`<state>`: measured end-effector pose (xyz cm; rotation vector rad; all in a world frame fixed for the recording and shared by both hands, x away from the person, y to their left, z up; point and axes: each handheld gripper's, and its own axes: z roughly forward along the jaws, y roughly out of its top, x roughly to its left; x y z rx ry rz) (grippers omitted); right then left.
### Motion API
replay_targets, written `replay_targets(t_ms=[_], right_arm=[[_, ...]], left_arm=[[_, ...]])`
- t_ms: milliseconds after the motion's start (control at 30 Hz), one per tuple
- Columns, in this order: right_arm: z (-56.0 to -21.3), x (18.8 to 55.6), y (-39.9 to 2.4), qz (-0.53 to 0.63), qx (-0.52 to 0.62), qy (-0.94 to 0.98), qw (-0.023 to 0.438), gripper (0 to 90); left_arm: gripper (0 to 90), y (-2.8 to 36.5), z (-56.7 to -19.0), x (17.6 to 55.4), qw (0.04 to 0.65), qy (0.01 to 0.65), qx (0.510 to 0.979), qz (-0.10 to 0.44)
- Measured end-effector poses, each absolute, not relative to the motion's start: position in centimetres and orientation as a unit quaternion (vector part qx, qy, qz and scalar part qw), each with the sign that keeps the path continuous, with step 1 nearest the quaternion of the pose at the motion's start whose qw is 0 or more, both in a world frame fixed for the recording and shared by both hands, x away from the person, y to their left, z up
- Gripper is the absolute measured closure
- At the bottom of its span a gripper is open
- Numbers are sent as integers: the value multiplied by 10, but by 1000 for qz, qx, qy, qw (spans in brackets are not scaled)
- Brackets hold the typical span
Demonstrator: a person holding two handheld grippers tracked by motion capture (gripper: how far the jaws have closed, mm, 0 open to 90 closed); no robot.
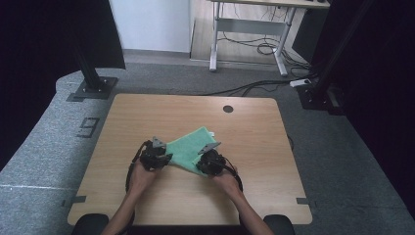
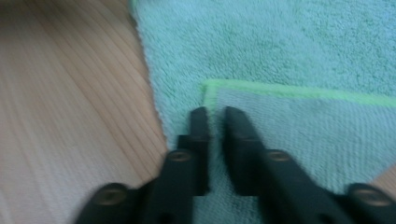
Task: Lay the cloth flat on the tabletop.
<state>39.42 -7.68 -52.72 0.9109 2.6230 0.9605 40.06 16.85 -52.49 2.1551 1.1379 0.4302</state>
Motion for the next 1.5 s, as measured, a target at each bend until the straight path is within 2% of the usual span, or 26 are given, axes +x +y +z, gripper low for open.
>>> replay_targets(t_ms=[33, 100, 133, 167, 267, 333, 400, 467, 533, 600, 667, 767, 900, 1000, 1233, 1500], right_arm=[[-527, 393, -77, 324, 308, 888, 104, 861], [-520, 392, -81, 328, 307, 887, 110, 868], [-505, 390, -90, 338, 308, 880, 131, 870], [-505, 390, -90, 338, 308, 880, 131, 870], [-471, 388, -115, 363, 319, 859, 168, 871], [-454, 389, -135, 381, 336, 843, 178, 869], [-450, 391, -152, 390, 353, 832, 175, 862], [-463, 395, -166, 376, 377, 830, 166, 822], [-484, 399, -175, 348, 405, 833, 144, 667], [-509, 396, -189, 330, 433, 827, 139, 564], [-515, 393, -200, 335, 449, 816, 141, 503], [-509, 391, -211, 339, 454, 809, 158, 467], [-496, 390, -212, 355, 448, 804, 166, 460], [-497, 392, -209, 353, 442, 807, 170, 414], [-518, 405, -206, 327, 452, 811, 175, 347], [-540, 412, -213, 304, 477, 806, 172, 316]], left_arm=[[794, 170, -524, 401, 332, 433, 822, 165], [860, 173, -512, 399, 344, 430, 815, 180], [870, 176, -505, 399, 352, 429, 811, 185], [870, 180, -494, 398, 363, 430, 804, 191], [871, 194, -456, 397, 398, 433, 779, 218], [863, 201, -443, 400, 408, 437, 773, 211], [798, 202, -445, 405, 395, 444, 776, 211], [614, 198, -463, 413, 355, 455, 791, 203], [488, 195, -488, 417, 318, 459, 805, 198], [354, 199, -506, 414, 321, 470, 803, 176], [293, 202, -510, 409, 323, 475, 800, 174], [222, 205, -504, 403, 334, 473, 795, 182], [177, 201, -499, 398, 340, 464, 798, 180], [149, 192, -503, 392, 338, 453, 807, 171], [142, 168, -516, 372, 337, 430, 823, 153], [139, 155, -535, 365, 280, 419, 847, 168]])
